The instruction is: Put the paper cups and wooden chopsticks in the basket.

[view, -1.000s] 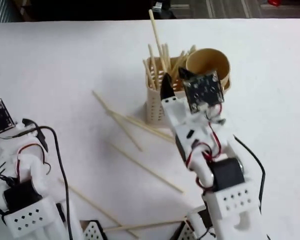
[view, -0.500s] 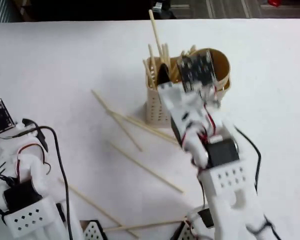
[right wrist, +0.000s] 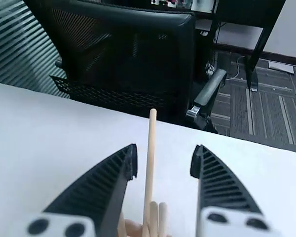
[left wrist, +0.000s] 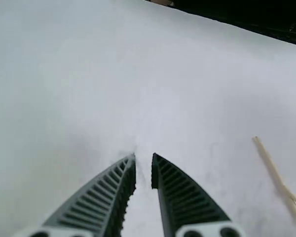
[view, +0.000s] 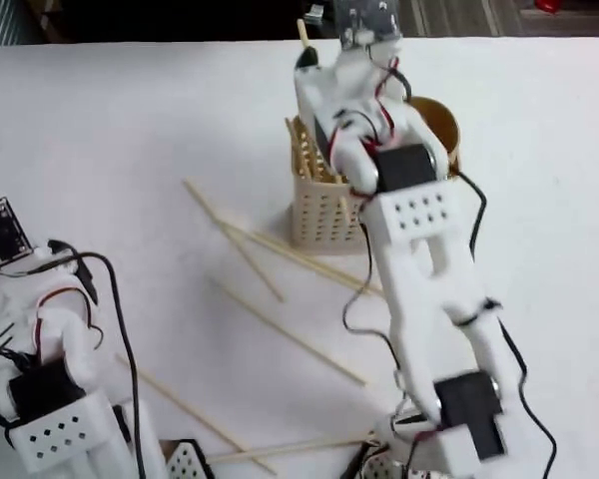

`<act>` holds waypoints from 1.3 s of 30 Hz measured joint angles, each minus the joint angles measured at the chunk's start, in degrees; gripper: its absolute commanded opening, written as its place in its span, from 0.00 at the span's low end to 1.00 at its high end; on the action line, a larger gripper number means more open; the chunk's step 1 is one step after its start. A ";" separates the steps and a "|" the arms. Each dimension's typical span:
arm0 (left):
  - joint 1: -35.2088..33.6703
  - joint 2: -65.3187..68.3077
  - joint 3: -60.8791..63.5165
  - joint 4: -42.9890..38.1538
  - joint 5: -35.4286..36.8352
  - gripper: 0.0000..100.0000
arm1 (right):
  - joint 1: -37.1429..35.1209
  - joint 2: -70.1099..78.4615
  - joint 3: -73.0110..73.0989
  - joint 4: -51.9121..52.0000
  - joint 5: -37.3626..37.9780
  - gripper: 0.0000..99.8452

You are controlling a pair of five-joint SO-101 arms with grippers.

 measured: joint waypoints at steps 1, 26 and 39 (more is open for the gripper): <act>0.00 0.00 0.00 0.00 0.00 0.07 | -0.09 1.93 -1.67 0.62 0.00 0.19; 0.00 0.00 0.00 0.00 0.00 0.07 | 0.18 31.12 -37.54 17.85 5.71 0.02; 0.00 0.00 0.00 0.00 0.00 0.07 | 0.44 31.74 -43.96 18.37 8.44 0.02</act>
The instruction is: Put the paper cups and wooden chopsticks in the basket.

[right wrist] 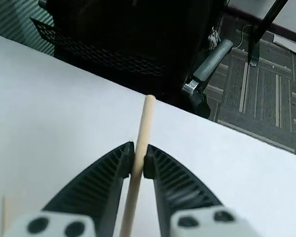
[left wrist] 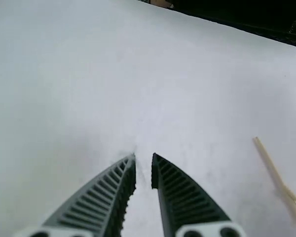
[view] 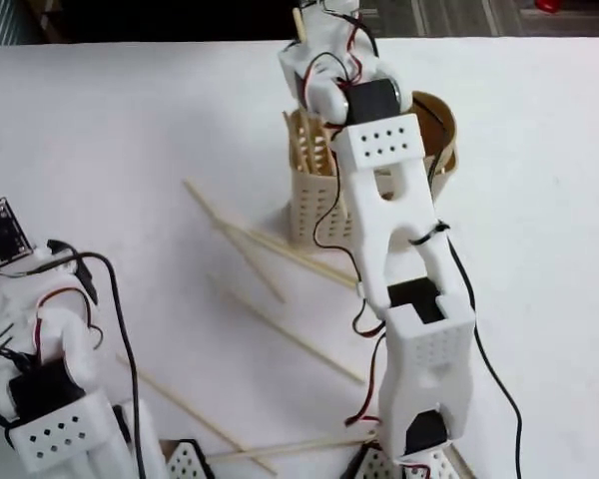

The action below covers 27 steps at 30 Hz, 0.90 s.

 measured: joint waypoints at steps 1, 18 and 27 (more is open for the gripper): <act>0.00 0.00 0.00 0.00 0.00 0.07 | 0.00 0.00 -1.23 0.00 0.00 0.02; 0.00 0.00 0.00 0.00 0.00 0.07 | -0.26 -0.09 1.05 -3.34 0.00 0.02; 0.62 0.00 0.26 0.00 0.00 0.07 | -2.55 -0.09 5.80 -10.99 0.00 0.02</act>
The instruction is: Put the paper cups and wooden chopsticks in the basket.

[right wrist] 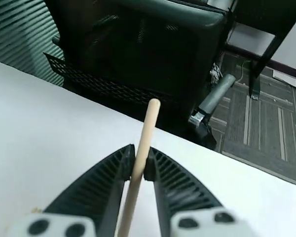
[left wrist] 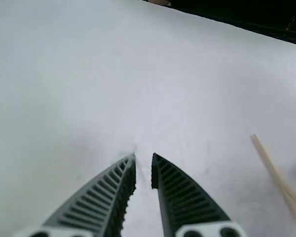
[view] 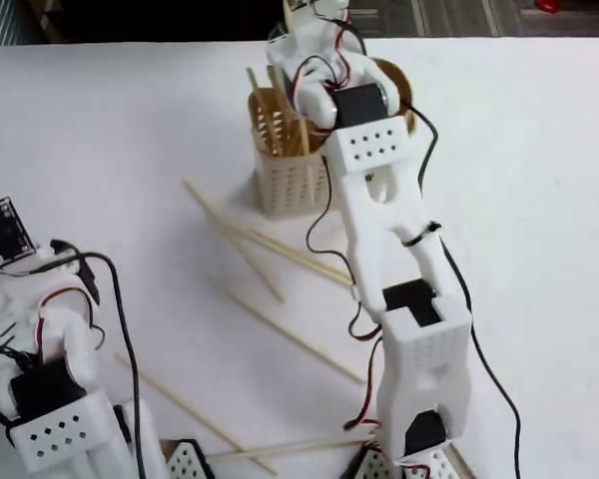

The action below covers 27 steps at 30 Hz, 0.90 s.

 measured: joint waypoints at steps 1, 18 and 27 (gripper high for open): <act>0.00 0.00 0.00 0.00 0.00 0.07 | -0.35 0.00 0.00 -0.44 0.26 0.02; 0.00 0.00 0.00 0.00 0.00 0.07 | -1.76 2.29 0.00 -3.87 4.40 0.02; 0.00 0.00 0.00 0.00 0.00 0.07 | -1.41 2.20 -0.18 -0.53 4.66 0.02</act>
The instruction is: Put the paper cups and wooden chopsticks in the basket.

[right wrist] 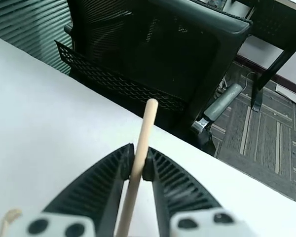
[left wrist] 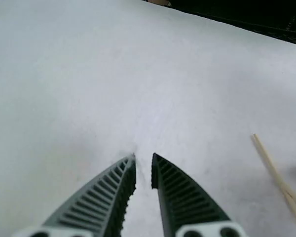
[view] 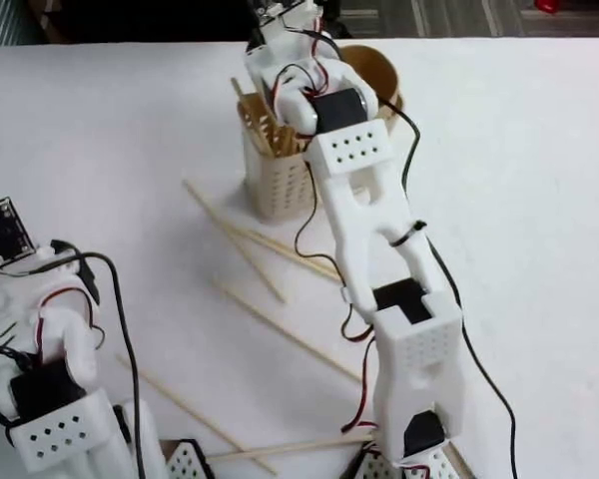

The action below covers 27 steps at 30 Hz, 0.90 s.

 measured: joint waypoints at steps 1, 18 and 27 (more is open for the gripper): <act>0.00 0.00 0.00 0.00 0.00 0.07 | 0.18 0.00 0.00 -0.18 0.00 0.02; 0.00 0.00 0.00 0.00 0.00 0.07 | 0.44 1.23 -5.45 0.35 0.18 0.02; 0.00 0.00 0.00 0.00 0.00 0.07 | 0.62 1.32 -9.23 0.35 0.09 0.02</act>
